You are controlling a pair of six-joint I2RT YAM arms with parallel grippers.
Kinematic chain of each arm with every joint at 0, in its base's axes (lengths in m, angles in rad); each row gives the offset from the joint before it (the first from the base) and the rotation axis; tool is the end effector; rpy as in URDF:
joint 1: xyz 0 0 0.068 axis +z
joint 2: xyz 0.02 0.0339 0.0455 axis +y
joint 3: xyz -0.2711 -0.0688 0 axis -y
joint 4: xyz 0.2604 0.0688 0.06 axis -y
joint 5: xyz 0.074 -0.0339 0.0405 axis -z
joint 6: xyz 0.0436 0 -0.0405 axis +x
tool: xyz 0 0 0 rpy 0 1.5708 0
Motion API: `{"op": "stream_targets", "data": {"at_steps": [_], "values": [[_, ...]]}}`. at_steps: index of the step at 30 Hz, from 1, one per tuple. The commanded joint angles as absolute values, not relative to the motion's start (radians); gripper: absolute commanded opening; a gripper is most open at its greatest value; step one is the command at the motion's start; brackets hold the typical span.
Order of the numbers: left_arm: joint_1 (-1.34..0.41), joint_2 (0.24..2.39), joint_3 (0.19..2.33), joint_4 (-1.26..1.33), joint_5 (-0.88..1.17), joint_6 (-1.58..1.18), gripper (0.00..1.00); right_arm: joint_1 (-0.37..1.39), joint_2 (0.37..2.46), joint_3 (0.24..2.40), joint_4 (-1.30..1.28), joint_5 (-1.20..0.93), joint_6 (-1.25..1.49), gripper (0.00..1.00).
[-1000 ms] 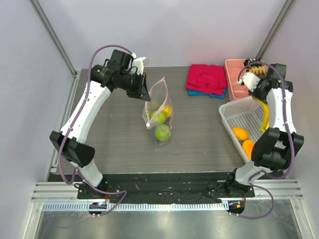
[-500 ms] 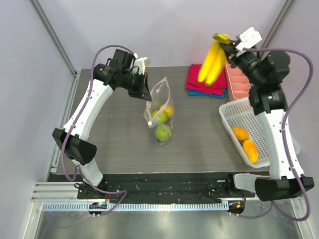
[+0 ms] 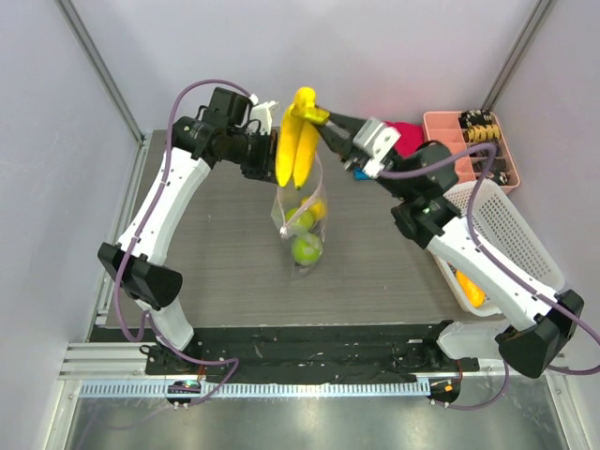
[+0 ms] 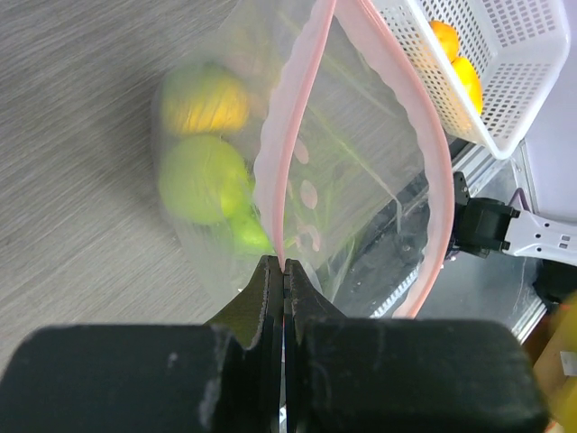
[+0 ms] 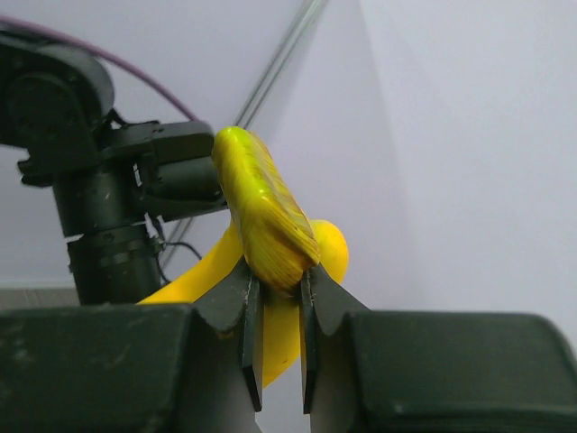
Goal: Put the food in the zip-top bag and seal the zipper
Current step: Place the fake fruit in the zipper food storage bag.
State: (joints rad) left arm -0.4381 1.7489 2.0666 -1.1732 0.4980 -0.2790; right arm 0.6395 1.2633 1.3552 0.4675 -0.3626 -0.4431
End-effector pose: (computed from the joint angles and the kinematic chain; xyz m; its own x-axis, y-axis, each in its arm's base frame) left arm 0.3265 -0.1760 0.4339 -0.8379 0.1254 -0.5312 0.4427 0.7252 -0.5273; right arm 0.2227 0.1849 0.5164 0.7273 0.0414 -0.6850 -0.5395 0.6515 -0.5334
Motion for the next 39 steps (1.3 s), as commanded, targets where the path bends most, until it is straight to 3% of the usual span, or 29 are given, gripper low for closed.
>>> {"op": "stream_targets", "data": {"at_steps": [1,10,17,25,39], "values": [[-0.434,1.738,2.108,-1.177,0.535,-0.284,0.0,0.701,1.256,1.205,0.725,-0.347,-0.665,0.01],[-0.434,1.729,2.105,-1.181,0.532,-0.282,0.0,0.716,1.269,0.994,0.857,-0.307,-0.862,0.01],[-0.433,1.729,2.105,-1.174,0.529,-0.294,0.0,0.718,1.18,0.997,0.634,-0.359,-0.807,0.01],[-0.433,1.733,2.112,-1.158,0.528,-0.307,0.0,0.721,1.16,1.035,0.388,-0.345,-0.649,0.01],[-0.431,1.74,2.125,-1.163,0.522,-0.302,0.0,0.721,1.296,1.312,0.048,-0.162,-0.175,0.01]]}}
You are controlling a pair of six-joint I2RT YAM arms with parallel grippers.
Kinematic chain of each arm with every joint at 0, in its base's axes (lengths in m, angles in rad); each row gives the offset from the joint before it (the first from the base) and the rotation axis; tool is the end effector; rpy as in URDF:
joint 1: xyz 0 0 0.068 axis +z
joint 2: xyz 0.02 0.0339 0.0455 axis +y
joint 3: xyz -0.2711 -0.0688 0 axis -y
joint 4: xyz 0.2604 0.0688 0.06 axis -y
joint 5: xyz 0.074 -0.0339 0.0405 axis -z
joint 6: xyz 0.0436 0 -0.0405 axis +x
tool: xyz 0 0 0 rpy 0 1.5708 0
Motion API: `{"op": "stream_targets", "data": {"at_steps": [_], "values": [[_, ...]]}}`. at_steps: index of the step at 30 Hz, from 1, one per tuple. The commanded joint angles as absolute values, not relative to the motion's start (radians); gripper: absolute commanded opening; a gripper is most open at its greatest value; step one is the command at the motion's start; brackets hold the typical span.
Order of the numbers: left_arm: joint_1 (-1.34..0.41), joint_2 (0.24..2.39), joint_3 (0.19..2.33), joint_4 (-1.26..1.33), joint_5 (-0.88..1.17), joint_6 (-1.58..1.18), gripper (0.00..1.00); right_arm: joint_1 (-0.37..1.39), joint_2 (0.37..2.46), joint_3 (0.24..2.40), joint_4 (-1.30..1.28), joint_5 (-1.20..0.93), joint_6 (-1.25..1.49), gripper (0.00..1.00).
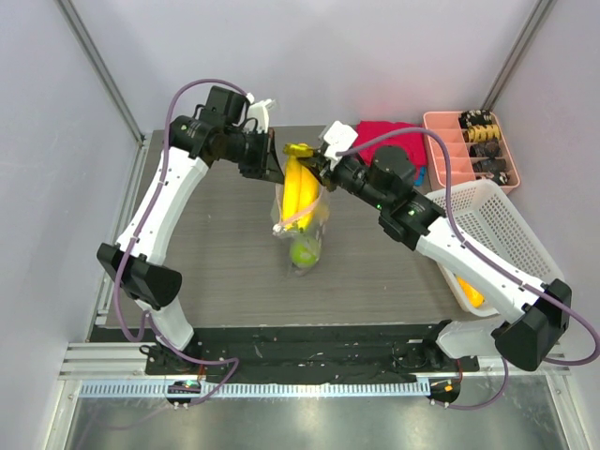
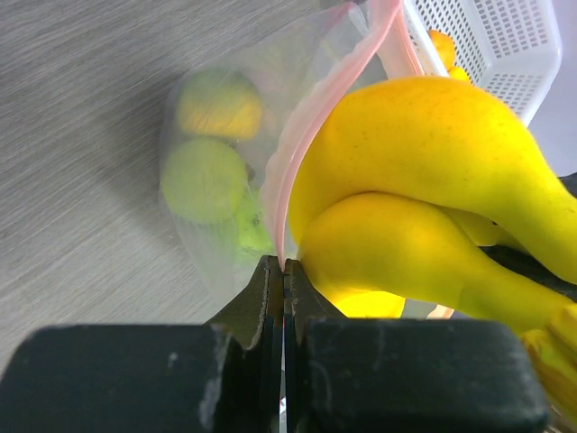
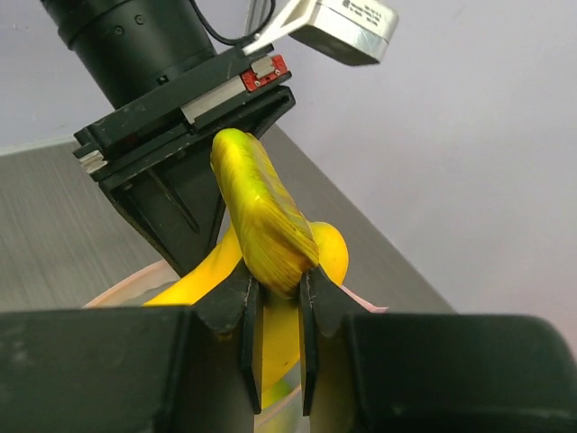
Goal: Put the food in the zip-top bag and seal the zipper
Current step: Place the fake fruit in the zipper food storage bag.
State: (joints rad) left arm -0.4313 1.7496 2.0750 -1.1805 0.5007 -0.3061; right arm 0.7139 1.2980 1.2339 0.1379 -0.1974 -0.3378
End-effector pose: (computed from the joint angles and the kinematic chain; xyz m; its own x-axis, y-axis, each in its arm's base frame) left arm 0.3268 -0.1734 0.4357 -0.8504 0.1004 -0.5165 0.4159 0.7294 -0.5431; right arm 0.2416 0.2206 0.4264 0.3144 -0.1576 -0.9361 -0.7268 0.5944 -0.3442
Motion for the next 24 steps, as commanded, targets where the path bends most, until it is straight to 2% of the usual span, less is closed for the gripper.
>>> {"op": "stream_targets", "data": {"at_steps": [1,2,5,8,9,11,19,23,24], "values": [[-0.431,1.738,2.125,-1.163,0.52,-0.302,0.0,0.719,1.296,1.313,0.029,-0.172,-0.175,0.01],[-0.43,1.738,2.125,-1.163,0.522,-0.304,0.0,0.721,1.293,1.307,0.011,-0.176,-0.176,0.01],[-0.43,1.738,2.125,-1.164,0.525,-0.302,0.0,0.719,1.281,1.293,-0.027,-0.186,-0.187,0.18],[-0.428,1.738,2.125,-1.163,0.525,-0.304,0.0,0.719,1.273,1.305,-0.052,-0.193,-0.183,0.41],[-0.428,1.74,2.125,-1.164,0.525,-0.304,0.0,0.719,1.275,1.311,-0.057,-0.198,-0.181,0.54],[-0.426,1.74,2.131,-1.163,0.525,-0.304,0.0,0.719,1.275,1.327,-0.067,-0.189,-0.175,0.7],[-0.426,1.729,2.138,-1.173,0.526,-0.281,0.0,0.7,1.264,1.397,-0.115,-0.132,-0.178,0.83],[-0.433,1.723,2.132,-1.18,0.529,-0.25,0.0,0.588,1.253,1.498,-0.259,-0.141,-0.166,0.86],[-0.436,1.718,2.12,-1.181,0.525,-0.238,0.0,0.547,1.264,1.523,-0.303,-0.208,-0.15,0.86]]}}
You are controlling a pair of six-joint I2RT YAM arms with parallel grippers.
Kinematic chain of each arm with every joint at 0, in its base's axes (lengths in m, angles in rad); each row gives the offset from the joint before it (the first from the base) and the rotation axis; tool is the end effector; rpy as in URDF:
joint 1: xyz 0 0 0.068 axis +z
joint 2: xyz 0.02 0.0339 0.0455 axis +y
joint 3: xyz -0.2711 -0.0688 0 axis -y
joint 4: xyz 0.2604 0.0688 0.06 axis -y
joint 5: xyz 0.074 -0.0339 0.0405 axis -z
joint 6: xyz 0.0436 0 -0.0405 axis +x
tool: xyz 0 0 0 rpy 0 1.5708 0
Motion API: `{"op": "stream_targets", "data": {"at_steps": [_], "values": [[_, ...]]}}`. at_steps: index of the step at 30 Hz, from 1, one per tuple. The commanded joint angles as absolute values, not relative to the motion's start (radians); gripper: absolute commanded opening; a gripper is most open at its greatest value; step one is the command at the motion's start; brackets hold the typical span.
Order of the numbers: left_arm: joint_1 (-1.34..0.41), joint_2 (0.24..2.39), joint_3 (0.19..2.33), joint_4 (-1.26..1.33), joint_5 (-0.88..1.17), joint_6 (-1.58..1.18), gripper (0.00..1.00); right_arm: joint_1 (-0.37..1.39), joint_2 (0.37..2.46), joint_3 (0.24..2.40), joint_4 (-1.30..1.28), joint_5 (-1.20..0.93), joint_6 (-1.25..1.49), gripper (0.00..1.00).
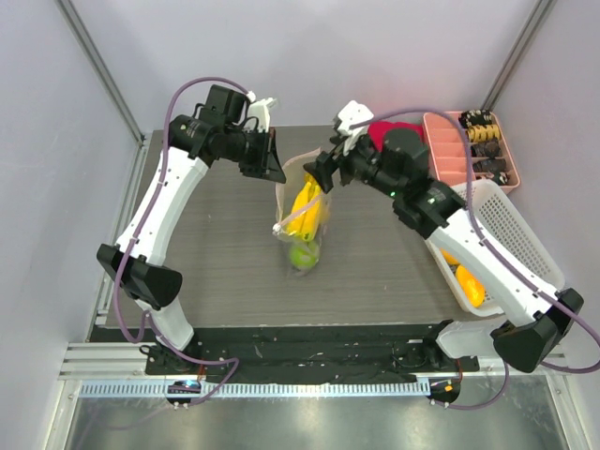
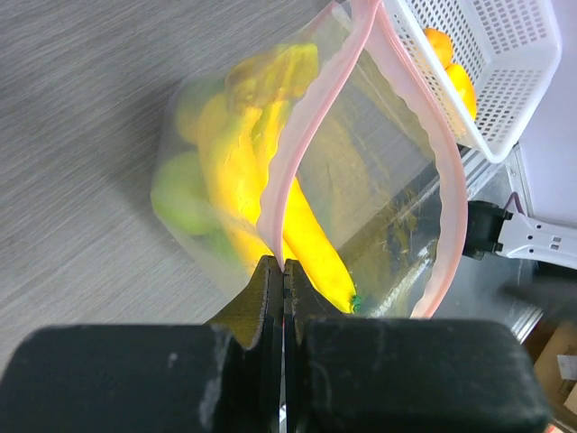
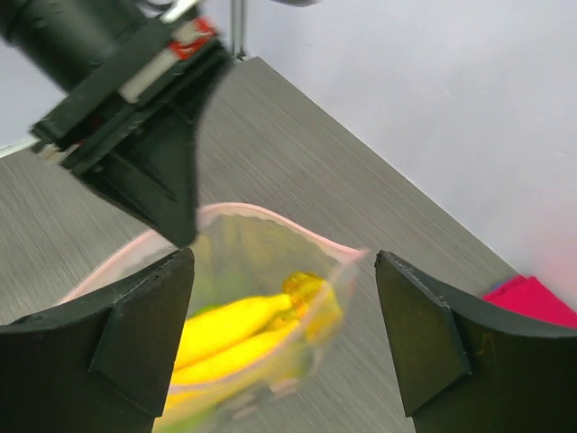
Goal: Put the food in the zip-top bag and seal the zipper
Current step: Place the fake fruit in the zipper food storage bag, then pick up the fake fruit from the bin.
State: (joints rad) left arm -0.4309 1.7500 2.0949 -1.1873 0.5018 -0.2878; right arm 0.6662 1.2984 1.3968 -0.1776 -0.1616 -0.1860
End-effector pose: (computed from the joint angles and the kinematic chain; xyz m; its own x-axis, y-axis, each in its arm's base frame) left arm 0.3254 -0.1727 0.4410 -0.8367 0.1107 -0.5364 0.4376 0.7240 -0.5331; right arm 0.2449 0.2014 0.4506 0.0750 -0.1732 -0.9820 -0.7349 0.6561 -0.1718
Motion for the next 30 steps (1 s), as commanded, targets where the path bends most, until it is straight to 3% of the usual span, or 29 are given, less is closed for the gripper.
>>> {"op": "stream_targets", "data": {"at_steps": [1,7,10,13,20,30], "values": [[-0.442,1.712,2.112,-1.181,0.516,-0.227,0.0,0.494,1.272,1.561,-0.346,-0.262,-0.132,0.87],[-0.445,1.69,2.08,-1.169,0.508,-0.215,0.0,0.221,1.282,1.605,-0.685,-0.474,-0.121,0.88],[-0.446,1.663,2.025,-1.144,0.514,-0.21,0.0,0.062,1.288,1.573,-0.895,-0.549,-0.251,0.89],[-0.445,1.657,2.019,-1.126,0.523,-0.218,0.0,-0.111,1.301,1.502,-1.096,-0.565,-0.395,0.93],[-0.446,1.667,2.039,-1.135,0.534,-0.215,0.0,-0.443,1.409,1.424,-1.293,-0.49,-0.714,0.92],[-0.446,1.678,2.036,-1.129,0.525,-0.227,0.0,-0.434,1.549,1.309,-1.08,-0.304,-0.7,0.98]]}}
